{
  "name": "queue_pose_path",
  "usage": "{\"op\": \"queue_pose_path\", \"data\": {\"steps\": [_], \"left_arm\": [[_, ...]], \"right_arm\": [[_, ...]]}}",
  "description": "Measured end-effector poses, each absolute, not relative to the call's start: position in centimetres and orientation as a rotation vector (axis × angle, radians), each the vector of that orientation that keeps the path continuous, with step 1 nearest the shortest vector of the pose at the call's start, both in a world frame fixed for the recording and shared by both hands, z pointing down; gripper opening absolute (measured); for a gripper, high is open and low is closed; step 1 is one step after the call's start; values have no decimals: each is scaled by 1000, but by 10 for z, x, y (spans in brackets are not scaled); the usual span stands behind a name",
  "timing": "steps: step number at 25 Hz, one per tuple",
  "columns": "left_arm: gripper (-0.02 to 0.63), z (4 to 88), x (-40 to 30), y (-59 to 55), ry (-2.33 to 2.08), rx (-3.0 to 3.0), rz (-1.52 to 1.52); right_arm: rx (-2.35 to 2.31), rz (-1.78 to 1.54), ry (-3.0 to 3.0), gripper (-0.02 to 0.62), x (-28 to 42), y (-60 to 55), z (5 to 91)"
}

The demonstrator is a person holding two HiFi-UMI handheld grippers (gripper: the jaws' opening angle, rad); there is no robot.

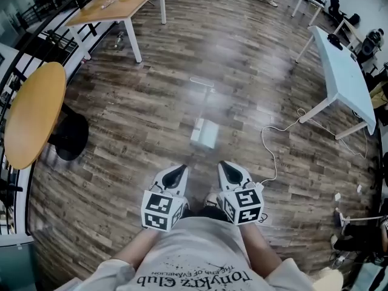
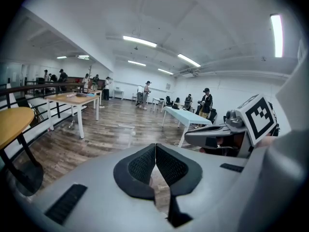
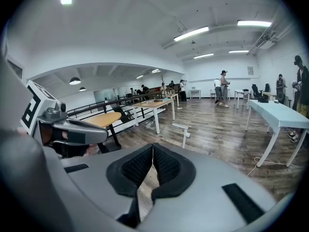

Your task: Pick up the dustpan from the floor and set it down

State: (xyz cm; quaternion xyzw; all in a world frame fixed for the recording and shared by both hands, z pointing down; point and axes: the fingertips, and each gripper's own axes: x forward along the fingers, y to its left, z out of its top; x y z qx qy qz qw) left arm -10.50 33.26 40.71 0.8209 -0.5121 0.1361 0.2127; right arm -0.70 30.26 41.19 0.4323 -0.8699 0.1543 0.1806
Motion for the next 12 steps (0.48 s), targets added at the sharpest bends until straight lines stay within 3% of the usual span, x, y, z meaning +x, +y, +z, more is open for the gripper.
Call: {"op": "queue_pose_path", "data": {"steps": [12], "left_arm": [[25,415,-116,313,-1388,2286,348]], "right_arm": [[1306,440,-2412,25,6,289,416]]}}
